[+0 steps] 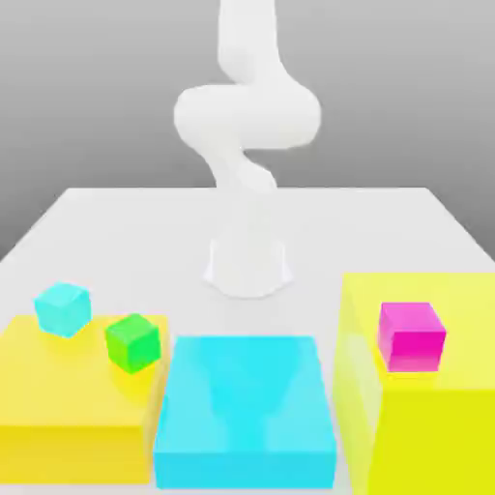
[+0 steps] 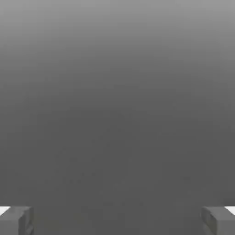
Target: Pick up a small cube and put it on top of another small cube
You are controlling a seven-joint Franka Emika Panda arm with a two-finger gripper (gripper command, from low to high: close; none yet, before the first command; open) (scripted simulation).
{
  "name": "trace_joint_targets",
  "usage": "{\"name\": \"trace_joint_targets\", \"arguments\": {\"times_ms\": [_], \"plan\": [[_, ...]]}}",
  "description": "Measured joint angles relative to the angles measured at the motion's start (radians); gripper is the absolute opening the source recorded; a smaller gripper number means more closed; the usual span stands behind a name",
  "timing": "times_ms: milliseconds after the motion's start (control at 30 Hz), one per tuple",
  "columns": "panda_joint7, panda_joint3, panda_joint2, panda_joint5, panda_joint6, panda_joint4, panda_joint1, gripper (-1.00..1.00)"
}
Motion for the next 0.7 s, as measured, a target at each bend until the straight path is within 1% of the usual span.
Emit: {"name": "trace_joint_targets", "arguments": {"times_ms": [333, 500, 600, 700], "plan": [[0.186, 0.333, 0.358, -0.091, 0.165, -0.069, 0.068, 0.0], [0.295, 0.481, 0.541, -0.15, 0.248, -0.105, 0.122, 0.0], [0.36, 0.549, 0.652, -0.185, 0.297, -0.126, 0.184, 0.0], [0.432, 0.59, 0.754, -0.204, 0.349, -0.154, 0.292, 0.0]]}}
